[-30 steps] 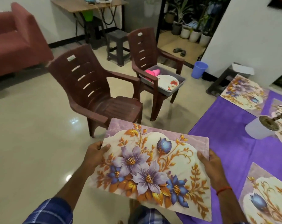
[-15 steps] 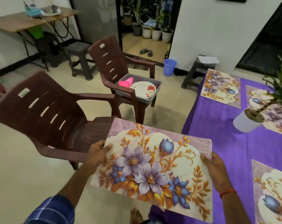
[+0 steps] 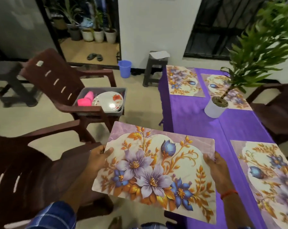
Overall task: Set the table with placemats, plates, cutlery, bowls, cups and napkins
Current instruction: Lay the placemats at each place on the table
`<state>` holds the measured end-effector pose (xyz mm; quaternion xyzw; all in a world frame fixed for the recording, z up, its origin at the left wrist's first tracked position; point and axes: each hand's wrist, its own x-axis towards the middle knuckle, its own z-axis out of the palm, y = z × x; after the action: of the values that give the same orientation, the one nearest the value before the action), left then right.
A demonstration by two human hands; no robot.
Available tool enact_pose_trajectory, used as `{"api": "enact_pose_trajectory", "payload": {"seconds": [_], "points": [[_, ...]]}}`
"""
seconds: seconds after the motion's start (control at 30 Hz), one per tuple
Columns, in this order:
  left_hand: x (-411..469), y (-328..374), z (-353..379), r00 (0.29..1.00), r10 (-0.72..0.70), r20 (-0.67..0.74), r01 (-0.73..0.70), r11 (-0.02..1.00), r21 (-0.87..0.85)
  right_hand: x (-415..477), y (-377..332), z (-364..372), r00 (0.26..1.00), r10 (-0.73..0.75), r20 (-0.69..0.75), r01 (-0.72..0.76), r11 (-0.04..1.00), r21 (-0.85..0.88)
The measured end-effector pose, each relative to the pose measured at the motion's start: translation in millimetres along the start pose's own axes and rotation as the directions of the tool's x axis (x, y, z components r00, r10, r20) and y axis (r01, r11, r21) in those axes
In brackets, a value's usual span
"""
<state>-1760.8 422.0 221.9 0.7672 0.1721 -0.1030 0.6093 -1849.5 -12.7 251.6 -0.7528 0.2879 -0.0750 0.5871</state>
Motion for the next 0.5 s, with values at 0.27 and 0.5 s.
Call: {"api": "enact_pose_trajectory", "payload": {"seconds": [0.27, 0.5], "points": [[55.5, 30.7, 36.3, 0.983, 0.03, 0.179, -0.032, 0.999, 0.009, -38.4, 1.0, -12.8, 0.968, 0.063, -0.242, -0.044, 0.996, 0.083], [95.9, 48.9, 81.8, 0.937, -0.036, 0.348, 0.02, 0.999, 0.049, -47.3, 1.1, -30.0, 0.918, 0.107, -0.383, -0.061, 0.989, 0.131]]}}
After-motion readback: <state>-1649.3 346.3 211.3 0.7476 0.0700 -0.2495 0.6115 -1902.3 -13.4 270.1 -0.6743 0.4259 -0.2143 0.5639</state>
